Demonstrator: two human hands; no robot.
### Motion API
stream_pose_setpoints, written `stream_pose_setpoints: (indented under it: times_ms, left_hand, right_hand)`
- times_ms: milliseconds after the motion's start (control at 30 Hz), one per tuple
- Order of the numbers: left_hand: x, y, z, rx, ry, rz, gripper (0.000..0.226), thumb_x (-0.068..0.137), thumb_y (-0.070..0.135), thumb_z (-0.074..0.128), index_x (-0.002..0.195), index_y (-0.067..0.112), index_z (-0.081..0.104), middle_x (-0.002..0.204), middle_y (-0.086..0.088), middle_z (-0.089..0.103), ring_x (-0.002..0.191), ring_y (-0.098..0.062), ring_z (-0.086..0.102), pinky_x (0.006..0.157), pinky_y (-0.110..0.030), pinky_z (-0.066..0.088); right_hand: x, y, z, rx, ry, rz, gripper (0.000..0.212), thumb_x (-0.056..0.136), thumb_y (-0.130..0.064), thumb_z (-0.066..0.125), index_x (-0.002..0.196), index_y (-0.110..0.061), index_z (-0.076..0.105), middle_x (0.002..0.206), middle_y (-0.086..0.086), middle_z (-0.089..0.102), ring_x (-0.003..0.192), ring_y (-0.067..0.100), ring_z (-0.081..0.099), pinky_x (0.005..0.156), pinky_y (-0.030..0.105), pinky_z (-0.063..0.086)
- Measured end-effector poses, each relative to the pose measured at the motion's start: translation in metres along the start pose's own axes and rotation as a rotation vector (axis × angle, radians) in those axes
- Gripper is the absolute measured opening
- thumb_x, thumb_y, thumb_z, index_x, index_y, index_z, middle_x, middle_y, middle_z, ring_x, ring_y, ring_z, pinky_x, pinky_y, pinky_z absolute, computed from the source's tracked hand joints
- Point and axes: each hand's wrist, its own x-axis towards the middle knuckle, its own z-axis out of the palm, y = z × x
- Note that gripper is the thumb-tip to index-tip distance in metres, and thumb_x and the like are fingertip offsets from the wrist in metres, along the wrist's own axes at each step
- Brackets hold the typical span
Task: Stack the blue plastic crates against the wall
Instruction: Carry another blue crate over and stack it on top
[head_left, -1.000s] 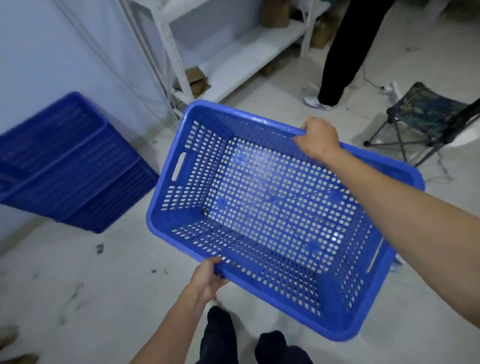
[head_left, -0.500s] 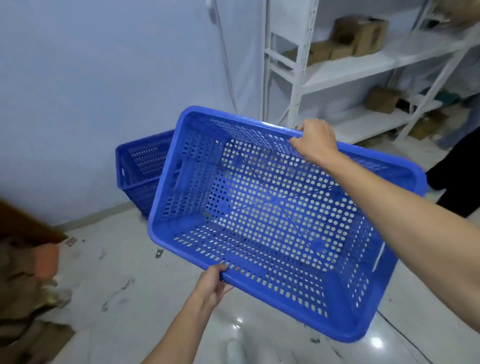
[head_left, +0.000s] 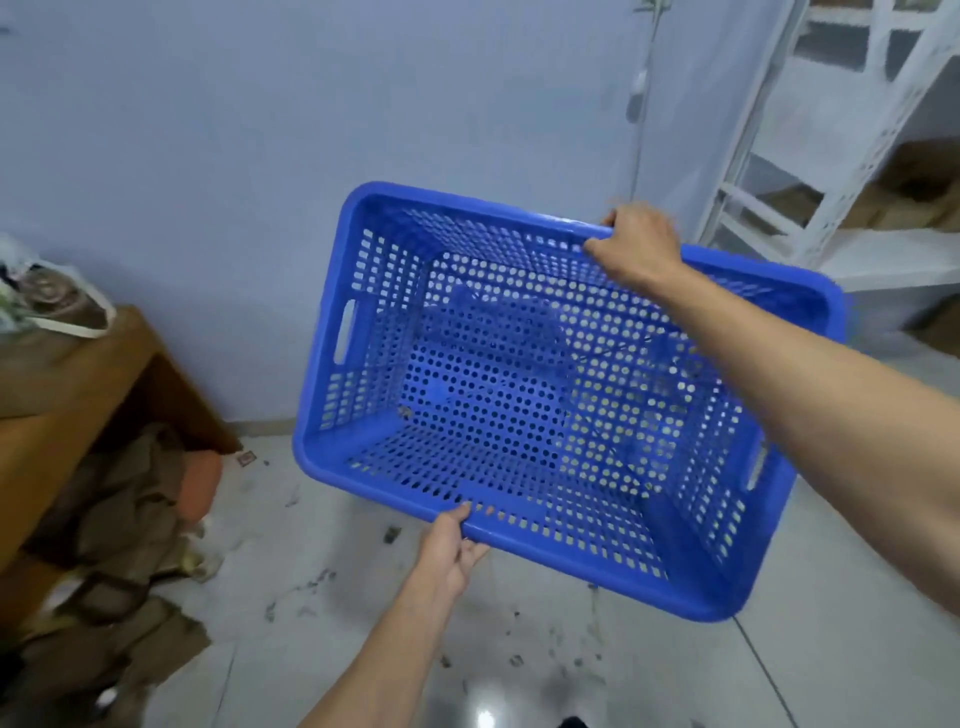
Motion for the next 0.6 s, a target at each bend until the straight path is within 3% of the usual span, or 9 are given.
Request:
stream_pose_setpoints:
  times_ms: [100, 233, 333, 433, 500, 600]
  left_hand:
    - [0.027, 0.029, 0.01, -0.101, 0.012, 0.019, 0.045, 0.101, 0.005, 0.052, 0.145, 0.001, 0.043, 0.134, -0.024, 0.06, 0.12, -0.037, 0.062, 0.099, -0.053, 0.051]
    - [0.072, 0.07, 0.03, -0.171, 0.045, 0.049, 0.048, 0.102, 0.005, 0.05, 0.147, 0.006, 0.036, 0.112, -0.024, 0.065, 0.1, -0.036, 0.067, 0.088, -0.054, 0.052]
    - [0.109, 0.106, 0.049, -0.184, 0.071, 0.083, 0.054, 0.101, 0.005, 0.052, 0.151, 0.009, 0.032, 0.13, -0.026, 0.06, 0.111, -0.039, 0.065, 0.089, -0.055, 0.053]
    - [0.136, 0.137, 0.073, -0.204, 0.126, 0.095, 0.049, 0.101, 0.007, 0.052, 0.148, 0.011, 0.036, 0.122, -0.024, 0.065, 0.101, -0.035, 0.068, 0.079, -0.052, 0.057]
    - [0.153, 0.152, 0.088, -0.21, 0.146, 0.087, 0.042, 0.102, 0.007, 0.052, 0.141, 0.012, 0.041, 0.117, -0.023, 0.067, 0.099, -0.034, 0.069, 0.075, -0.05, 0.057]
    - [0.176, 0.169, 0.108, -0.279, 0.159, 0.064, 0.031, 0.102, 0.007, 0.052, 0.129, 0.018, 0.04, 0.128, -0.022, 0.061, 0.104, -0.036, 0.067, 0.082, -0.053, 0.057]
  right_hand:
    - [0.041, -0.028, 0.02, 0.052, -0.01, -0.054, 0.033, 0.071, -0.028, 0.058, 0.079, 0.002, 0.067, 0.081, 0.024, 0.068, 0.079, 0.039, 0.064, 0.068, 0.042, 0.054]
    - [0.109, -0.054, 0.054, 0.103, -0.093, -0.125, 0.042, 0.072, -0.041, 0.062, 0.075, 0.0, 0.068, 0.074, 0.021, 0.067, 0.074, 0.035, 0.065, 0.062, 0.036, 0.048]
    - [0.166, -0.07, 0.085, 0.127, -0.163, -0.182, 0.041, 0.075, -0.042, 0.064, 0.069, -0.001, 0.067, 0.066, 0.014, 0.061, 0.067, 0.031, 0.059, 0.06, 0.035, 0.045]
    - [0.217, -0.083, 0.117, 0.149, -0.19, -0.246, 0.035, 0.075, -0.039, 0.063, 0.057, -0.01, 0.054, 0.057, 0.01, 0.049, 0.06, 0.028, 0.049, 0.056, 0.037, 0.043]
    - [0.248, -0.091, 0.139, 0.138, -0.183, -0.266, 0.035, 0.075, -0.041, 0.063, 0.059, -0.01, 0.056, 0.061, 0.01, 0.054, 0.065, 0.029, 0.054, 0.063, 0.04, 0.05]
    - [0.29, -0.099, 0.175, 0.102, -0.203, -0.252, 0.037, 0.077, -0.044, 0.063, 0.078, -0.007, 0.071, 0.09, 0.016, 0.066, 0.093, 0.035, 0.061, 0.081, 0.04, 0.051]
